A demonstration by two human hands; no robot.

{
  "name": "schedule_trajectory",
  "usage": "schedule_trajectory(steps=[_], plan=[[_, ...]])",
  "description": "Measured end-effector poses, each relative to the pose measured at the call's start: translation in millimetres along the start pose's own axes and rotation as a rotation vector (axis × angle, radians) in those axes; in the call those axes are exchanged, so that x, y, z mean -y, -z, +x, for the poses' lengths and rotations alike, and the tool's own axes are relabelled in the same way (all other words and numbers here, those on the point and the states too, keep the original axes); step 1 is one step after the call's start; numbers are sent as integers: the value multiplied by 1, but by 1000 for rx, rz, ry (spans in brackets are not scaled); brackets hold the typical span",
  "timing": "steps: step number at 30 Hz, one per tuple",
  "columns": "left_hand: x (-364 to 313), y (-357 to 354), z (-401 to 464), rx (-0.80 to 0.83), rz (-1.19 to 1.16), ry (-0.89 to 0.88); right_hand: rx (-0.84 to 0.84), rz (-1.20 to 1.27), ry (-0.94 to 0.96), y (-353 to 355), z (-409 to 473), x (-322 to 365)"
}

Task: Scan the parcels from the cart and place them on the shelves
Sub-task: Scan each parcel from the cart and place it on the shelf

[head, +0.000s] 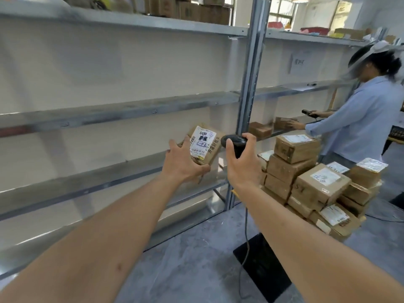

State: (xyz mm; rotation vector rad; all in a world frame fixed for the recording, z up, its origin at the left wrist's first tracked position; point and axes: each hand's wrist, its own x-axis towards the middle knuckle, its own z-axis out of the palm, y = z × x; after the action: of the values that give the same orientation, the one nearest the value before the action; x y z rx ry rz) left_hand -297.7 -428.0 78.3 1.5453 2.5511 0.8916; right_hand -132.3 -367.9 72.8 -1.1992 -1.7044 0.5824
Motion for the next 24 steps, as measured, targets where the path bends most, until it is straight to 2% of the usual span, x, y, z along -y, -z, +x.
schedule_trajectory(steps=[13,24], plan=[[239,96,-35,-33,36,299,256,25,49,-207,-86,115],[427,163,-62,-132,17,593,508,67,136,-373,-159,208]])
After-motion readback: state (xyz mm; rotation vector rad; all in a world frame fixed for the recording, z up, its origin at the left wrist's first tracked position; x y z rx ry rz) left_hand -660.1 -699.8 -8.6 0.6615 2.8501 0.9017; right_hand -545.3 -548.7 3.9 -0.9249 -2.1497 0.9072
